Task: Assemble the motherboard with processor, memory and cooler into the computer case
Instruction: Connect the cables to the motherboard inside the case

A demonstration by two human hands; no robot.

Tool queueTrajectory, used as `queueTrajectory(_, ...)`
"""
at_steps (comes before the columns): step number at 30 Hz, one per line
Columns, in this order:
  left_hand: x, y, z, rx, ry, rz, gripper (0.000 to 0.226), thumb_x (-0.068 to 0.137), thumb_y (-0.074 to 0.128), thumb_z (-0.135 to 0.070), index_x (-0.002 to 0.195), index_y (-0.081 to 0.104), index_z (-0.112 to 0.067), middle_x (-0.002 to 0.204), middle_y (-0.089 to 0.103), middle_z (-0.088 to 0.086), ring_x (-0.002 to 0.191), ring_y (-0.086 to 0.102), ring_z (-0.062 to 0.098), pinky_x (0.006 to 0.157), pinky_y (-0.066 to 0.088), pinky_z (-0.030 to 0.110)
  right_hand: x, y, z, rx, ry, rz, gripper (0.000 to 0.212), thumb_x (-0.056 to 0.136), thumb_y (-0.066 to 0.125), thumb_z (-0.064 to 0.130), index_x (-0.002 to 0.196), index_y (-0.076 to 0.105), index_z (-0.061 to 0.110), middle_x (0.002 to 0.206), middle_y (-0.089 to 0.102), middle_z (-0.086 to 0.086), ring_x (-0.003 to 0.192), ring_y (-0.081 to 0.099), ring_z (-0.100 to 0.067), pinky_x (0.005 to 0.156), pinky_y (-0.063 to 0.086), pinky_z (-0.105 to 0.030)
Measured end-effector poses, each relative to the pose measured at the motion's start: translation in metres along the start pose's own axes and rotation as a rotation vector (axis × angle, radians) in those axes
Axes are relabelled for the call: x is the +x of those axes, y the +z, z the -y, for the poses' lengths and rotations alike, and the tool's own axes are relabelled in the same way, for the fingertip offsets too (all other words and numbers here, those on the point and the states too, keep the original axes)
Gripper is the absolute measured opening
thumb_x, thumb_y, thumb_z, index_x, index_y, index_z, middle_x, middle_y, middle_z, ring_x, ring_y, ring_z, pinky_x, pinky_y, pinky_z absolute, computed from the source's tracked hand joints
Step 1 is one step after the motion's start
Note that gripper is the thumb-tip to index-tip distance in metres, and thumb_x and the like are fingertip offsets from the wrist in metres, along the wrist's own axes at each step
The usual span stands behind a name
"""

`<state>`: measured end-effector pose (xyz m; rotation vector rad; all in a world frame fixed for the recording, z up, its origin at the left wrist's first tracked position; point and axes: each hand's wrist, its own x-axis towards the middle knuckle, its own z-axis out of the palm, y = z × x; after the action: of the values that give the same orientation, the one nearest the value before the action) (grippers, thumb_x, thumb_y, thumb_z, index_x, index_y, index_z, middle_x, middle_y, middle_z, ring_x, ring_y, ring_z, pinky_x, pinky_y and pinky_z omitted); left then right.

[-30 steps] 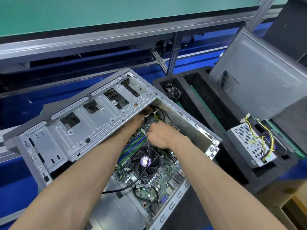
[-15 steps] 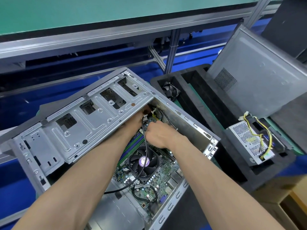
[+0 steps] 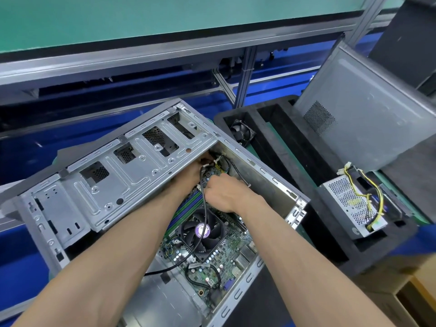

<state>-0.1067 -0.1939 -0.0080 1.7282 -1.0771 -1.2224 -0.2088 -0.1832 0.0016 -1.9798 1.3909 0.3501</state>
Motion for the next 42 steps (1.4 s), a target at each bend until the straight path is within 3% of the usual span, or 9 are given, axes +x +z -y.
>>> queueTrajectory(6, 0.015, -0.003, 0.021, 0.062, 0.053, 0.024, 0.026, 0.103, 0.048, -0.007, 0.125, 0.06, -0.001, 0.102, 0.059, 0.001, 0.07, 0.049, -0.012, 0.058, 0.034, -0.003, -0.002, -0.002, -0.001, -0.024, -0.076, 0.006, 0.015, 0.073, 0.026, 0.025, 0.066, 0.035, 0.015, 0.086, 0.043, -0.009, 0.085, 0.045, -0.032, 0.07, 0.034, -0.036)
queueTrajectory(11, 0.028, -0.007, 0.031, 0.324, 0.09, 0.073, 0.029, 0.105, 0.043, -0.009, 0.129, 0.059, -0.007, 0.127, 0.059, 0.008, 0.11, 0.052, 0.016, 0.061, 0.027, -0.009, -0.005, -0.002, -0.003, 0.019, -0.069, -0.043, 0.014, 0.087, 0.04, 0.02, 0.075, 0.042, 0.014, 0.087, 0.043, -0.009, 0.086, 0.047, -0.033, 0.072, 0.036, -0.036)
queueTrajectory(14, 0.031, -0.012, 0.043, 0.505, 0.135, 0.027, 0.039, 0.104, 0.04, -0.007, 0.143, 0.051, -0.007, 0.148, 0.048, 0.013, 0.136, 0.045, 0.026, 0.086, 0.031, 0.002, -0.008, -0.003, 0.0, 0.018, -0.07, -0.043, 0.015, 0.089, 0.041, 0.02, 0.075, 0.041, 0.016, 0.089, 0.041, -0.009, 0.086, 0.045, -0.032, 0.072, 0.034, -0.036)
queueTrajectory(16, 0.033, -0.013, 0.049, 0.556, 0.203, -0.003, 0.038, 0.103, 0.045, -0.009, 0.139, 0.055, -0.01, 0.142, 0.054, 0.015, 0.128, 0.051, 0.029, 0.09, 0.038, 0.018, -0.009, -0.004, 0.0, 0.013, -0.078, -0.044, 0.014, 0.089, 0.041, 0.02, 0.076, 0.041, 0.017, 0.091, 0.041, -0.009, 0.087, 0.044, -0.032, 0.073, 0.034, -0.036)
queueTrajectory(20, 0.041, -0.01, 0.058, 0.692, 0.191, 0.033, 0.028, 0.103, 0.047, -0.031, 0.125, 0.06, -0.019, 0.113, 0.065, 0.008, 0.088, 0.051, 0.016, 0.055, 0.029, 0.02, -0.01, -0.004, 0.0, 0.011, -0.084, -0.053, 0.013, 0.091, 0.04, 0.022, 0.081, 0.043, 0.014, 0.094, 0.041, -0.009, 0.088, 0.044, -0.031, 0.073, 0.033, -0.037)
queueTrajectory(25, 0.037, -0.011, 0.062, 0.552, 0.318, -0.017, 0.026, 0.097, 0.058, -0.017, 0.122, 0.064, -0.017, 0.108, 0.066, 0.006, 0.096, 0.055, 0.017, 0.068, 0.038, 0.022, -0.011, -0.006, 0.001, 0.011, -0.091, -0.055, 0.009, 0.09, 0.04, 0.021, 0.086, 0.044, 0.013, 0.11, 0.052, -0.018, 0.088, 0.044, -0.031, 0.074, 0.033, -0.036)
queueTrajectory(29, 0.043, -0.006, 0.056, 0.607, 0.217, -0.016, 0.018, 0.098, 0.052, -0.021, 0.08, 0.054, -0.019, 0.073, 0.049, -0.005, 0.077, 0.047, 0.017, 0.053, 0.025, 0.023, -0.012, -0.006, 0.001, 0.007, -0.095, -0.06, 0.013, 0.093, 0.04, 0.024, 0.092, 0.046, 0.013, 0.116, 0.054, -0.019, 0.088, 0.044, -0.031, 0.073, 0.032, -0.035)
queueTrajectory(34, 0.041, -0.01, 0.056, 0.604, 0.25, -0.004, 0.012, 0.098, 0.055, -0.017, 0.088, 0.049, -0.018, 0.077, 0.047, -0.008, 0.084, 0.045, 0.016, 0.053, 0.022, 0.018, -0.01, -0.006, 0.002, -0.011, -0.101, -0.062, 0.011, 0.093, 0.041, 0.023, 0.092, 0.046, 0.013, 0.116, 0.055, -0.021, 0.088, 0.045, -0.032, 0.073, 0.033, -0.036)
queueTrajectory(42, 0.043, -0.011, 0.056, 0.435, 0.162, 0.059, 0.022, 0.1, 0.054, -0.029, 0.117, 0.063, -0.02, 0.113, 0.066, 0.001, 0.102, 0.058, 0.014, 0.088, 0.043, 0.024, -0.01, -0.005, 0.001, -0.025, -0.085, -0.069, 0.012, 0.091, 0.04, 0.023, 0.094, 0.048, 0.013, 0.119, 0.056, -0.021, 0.088, 0.044, -0.031, 0.074, 0.035, -0.036)
